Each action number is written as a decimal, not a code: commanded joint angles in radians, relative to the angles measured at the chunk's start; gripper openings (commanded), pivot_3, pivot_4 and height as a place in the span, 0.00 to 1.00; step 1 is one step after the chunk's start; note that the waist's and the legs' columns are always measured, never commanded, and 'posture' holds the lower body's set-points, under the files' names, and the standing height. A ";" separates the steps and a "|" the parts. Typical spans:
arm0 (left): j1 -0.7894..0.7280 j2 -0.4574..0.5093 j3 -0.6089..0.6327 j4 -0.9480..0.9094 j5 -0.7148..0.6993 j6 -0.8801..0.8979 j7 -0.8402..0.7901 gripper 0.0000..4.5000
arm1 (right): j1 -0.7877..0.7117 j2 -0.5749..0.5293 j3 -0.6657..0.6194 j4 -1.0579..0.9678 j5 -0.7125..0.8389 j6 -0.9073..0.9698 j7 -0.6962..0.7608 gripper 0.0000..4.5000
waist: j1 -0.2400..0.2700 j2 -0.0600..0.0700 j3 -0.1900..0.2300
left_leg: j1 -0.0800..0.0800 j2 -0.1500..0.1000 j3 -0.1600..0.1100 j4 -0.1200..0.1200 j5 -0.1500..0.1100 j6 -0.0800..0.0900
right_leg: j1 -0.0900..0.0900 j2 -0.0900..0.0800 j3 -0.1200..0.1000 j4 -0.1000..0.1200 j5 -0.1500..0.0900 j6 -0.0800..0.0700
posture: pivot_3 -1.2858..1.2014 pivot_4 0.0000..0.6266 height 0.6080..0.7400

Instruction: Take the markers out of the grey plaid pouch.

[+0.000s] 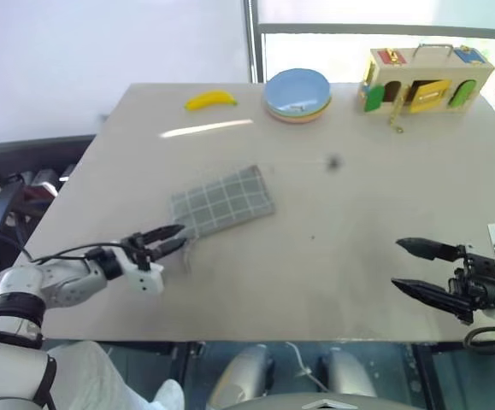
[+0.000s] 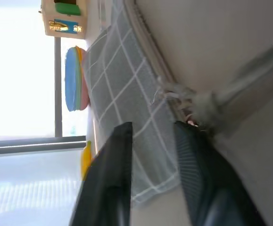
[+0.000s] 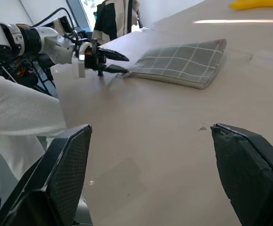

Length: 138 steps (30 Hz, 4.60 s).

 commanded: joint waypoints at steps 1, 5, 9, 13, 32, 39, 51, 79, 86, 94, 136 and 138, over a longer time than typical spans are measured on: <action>0.006 -0.044 -0.048 -0.002 -0.054 0.001 -0.018 0.01 | -0.013 0.000 0.005 -0.030 -0.003 -0.015 0.007 0.91 | 0.008 0.004 -0.003 | 0.000 0.000 0.000 0.000 0.000 0.000 | 0.000 0.000 0.000 0.000 0.000 0.000 | 0.52 0.24 1.00; 0.023 -0.082 -0.027 -0.046 -0.215 -0.007 -0.114 0.01 | -0.025 0.007 0.022 -0.034 -0.007 -0.017 -0.008 0.91 | 0.016 0.004 -0.003 | -0.001 0.000 -0.001 0.000 0.000 0.000 | 0.000 -0.001 0.001 0.000 0.000 0.000 | 0.52 0.24 1.00; 0.059 -0.122 -0.014 -0.156 -0.403 0.024 -0.251 0.01 | -0.030 0.012 0.030 -0.035 -0.008 -0.018 -0.014 0.91 | 0.013 0.000 0.000 | -0.003 0.000 -0.001 0.000 0.000 0.000 | -0.001 -0.001 0.003 -0.001 0.000 0.000 | 0.52 0.24 1.00; 0.121 -0.141 -0.008 -0.327 -0.595 0.128 -0.432 0.01 | -0.030 0.014 0.027 -0.038 -0.010 -0.019 -0.018 0.91 | -0.003 -0.006 0.003 | -0.010 0.000 -0.001 0.000 0.001 -0.001 | -0.009 0.000 0.005 -0.001 0.000 0.000 | 0.52 0.24 1.00; 0.011 0.033 0.070 0.123 -0.697 0.034 -0.650 0.98 | -0.030 0.046 0.039 -0.033 -0.038 -0.034 -0.037 0.91 | -0.039 -0.014 0.008 | -0.018 0.000 -0.001 0.001 0.002 -0.003 | -0.017 0.001 0.004 0.000 0.000 -0.001 | 0.52 0.24 1.00; 0.022 0.076 0.022 0.209 -0.599 0.012 -0.667 0.98 | -0.011 0.071 0.043 -0.047 -0.051 -0.047 -0.050 0.91 | -0.041 -0.014 0.007 | -0.017 0.000 0.000 0.001 0.001 -0.001 | -0.017 0.002 0.005 0.002 0.000 -0.001 | 0.52 0.24 1.00; -0.043 0.078 -0.117 0.216 -0.313 0.067 -0.374 0.98 | 0.007 0.083 0.039 -0.063 -0.051 -0.055 -0.070 0.91 | -0.041 -0.004 0.001 | -0.012 0.001 0.003 0.000 0.001 0.000 | -0.016 0.002 0.005 0.004 0.000 -0.001 | 0.52 0.24 1.00; -0.028 -0.336 -0.139 -0.175 -0.374 0.250 -0.499 0.98 | -0.002 0.111 0.072 -0.065 -0.070 -0.091 -0.100 0.91 | -0.011 -0.004 -0.001 | -0.001 -0.001 0.000 0.001 -0.001 0.002 | 0.000 0.000 0.005 -0.002 -0.001 0.001 | 0.52 0.24 1.00; -0.072 -0.371 -0.164 -0.233 -0.202 0.452 -0.339 0.45 | -0.013 0.119 0.079 -0.061 -0.078 -0.094 -0.103 0.91 | -0.008 -0.005 -0.003 | 0.001 -0.001 -0.002 0.002 -0.001 0.002 | 0.003 0.001 0.003 -0.001 -0.001 0.001 | 0.52 0.24 1.00; -0.072 -0.375 -0.142 -0.302 -0.164 0.620 -0.216 0.01 | -0.028 0.127 0.090 -0.049 -0.093 -0.101 -0.106 0.91 | 0.007 -0.004 -0.003 | 0.003 0.001 -0.006 0.002 0.005 -0.004 | 0.006 0.001 -0.002 0.001 -0.003 0.006 | 0.52 0.24 1.00; 0.037 -0.478 -0.080 -0.604 -0.421 0.474 -0.383 0.07 | -0.543 0.344 0.481 0.061 -0.487 0.191 -0.580 0.00 | -0.040 -0.017 0.004 | -0.033 0.000 -0.006 0.004 0.010 -0.011 | -0.030 0.000 -0.003 0.004 0.002 -0.003 | 0.52 0.24 1.00; 0.036 -0.479 -0.080 -0.604 -0.421 0.470 -0.378 0.22 | -0.545 0.345 0.469 0.058 -0.485 0.193 -0.587 0.00 | -0.040 -0.017 0.004 | -0.033 0.000 -0.006 0.005 0.010 -0.011 | -0.030 0.001 -0.003 0.004 0.002 -0.003 | 0.52 0.24 1.00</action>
